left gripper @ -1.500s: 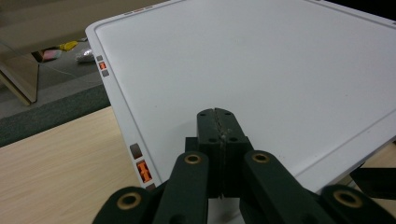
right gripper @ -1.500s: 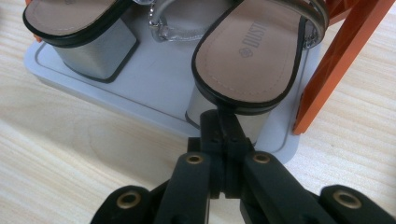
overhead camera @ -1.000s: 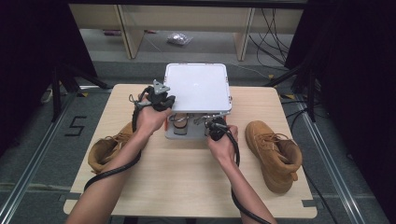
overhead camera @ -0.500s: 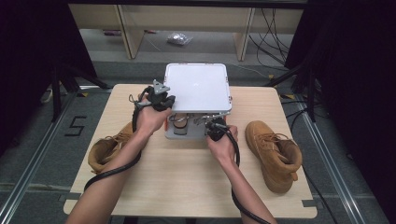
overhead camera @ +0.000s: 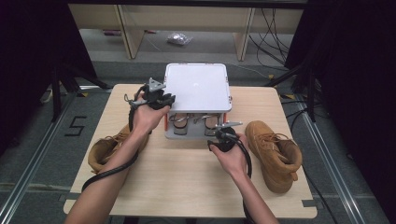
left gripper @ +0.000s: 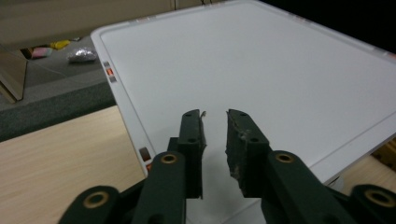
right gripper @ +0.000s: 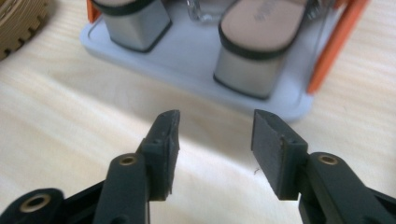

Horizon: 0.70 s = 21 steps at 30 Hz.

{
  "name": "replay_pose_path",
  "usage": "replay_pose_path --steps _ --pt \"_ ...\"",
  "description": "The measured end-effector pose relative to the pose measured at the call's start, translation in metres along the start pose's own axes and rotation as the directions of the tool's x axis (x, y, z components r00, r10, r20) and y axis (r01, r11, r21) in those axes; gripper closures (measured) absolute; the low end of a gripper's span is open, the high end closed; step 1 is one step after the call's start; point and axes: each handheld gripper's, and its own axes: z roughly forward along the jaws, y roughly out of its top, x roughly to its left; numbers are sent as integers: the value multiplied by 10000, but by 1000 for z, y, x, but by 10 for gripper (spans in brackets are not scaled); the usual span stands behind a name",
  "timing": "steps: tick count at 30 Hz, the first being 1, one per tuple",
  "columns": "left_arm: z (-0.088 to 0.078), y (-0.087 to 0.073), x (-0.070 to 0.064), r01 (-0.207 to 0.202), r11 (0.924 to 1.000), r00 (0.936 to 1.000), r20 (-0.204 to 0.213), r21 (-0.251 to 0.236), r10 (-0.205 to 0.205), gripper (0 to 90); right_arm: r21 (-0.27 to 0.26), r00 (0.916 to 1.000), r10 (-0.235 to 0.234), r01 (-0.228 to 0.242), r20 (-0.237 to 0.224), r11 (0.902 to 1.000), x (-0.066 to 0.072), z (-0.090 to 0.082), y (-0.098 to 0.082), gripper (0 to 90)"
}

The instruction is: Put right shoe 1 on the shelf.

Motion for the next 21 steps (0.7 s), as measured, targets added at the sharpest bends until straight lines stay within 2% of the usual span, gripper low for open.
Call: replay_pose_path --steps 2,4,7,10,11,15,17,21 --pt "-11 2 3 51 10000 9999 99 -59 -50 681 37 9998 43 -42 -185 10000 -4 -5 -8 508" --pt "-21 3 7 301 9993 9994 172 -224 -297 625 93 9998 131 -130 -122 9999 -6 -13 -15 506" --pt "-37 0 16 405 9990 9991 89 -211 -403 578 -37 9994 232 -233 -256 9997 -10 -20 -22 502" --pt "-50 -6 26 401 9992 9992 -89 60 -400 546 -147 9994 274 -278 -229 9995 -12 -27 -27 500" --pt "-55 -9 30 491 9987 9987 -101 103 -490 542 -134 9986 464 -468 -272 9988 -11 -27 -28 499" --pt "-66 -17 42 623 9978 9975 -364 248 -614 526 -196 9995 229 -233 -202 9995 -15 -30 -33 495" --pt "-72 -20 49 673 9972 9966 -495 312 -657 519 -166 9982 526 -531 -290 9985 -16 -30 -35 493" --pt "-84 -28 60 826 9958 9950 -602 403 -801 515 -93 9985 521 -522 -139 9986 -18 -32 -37 486"
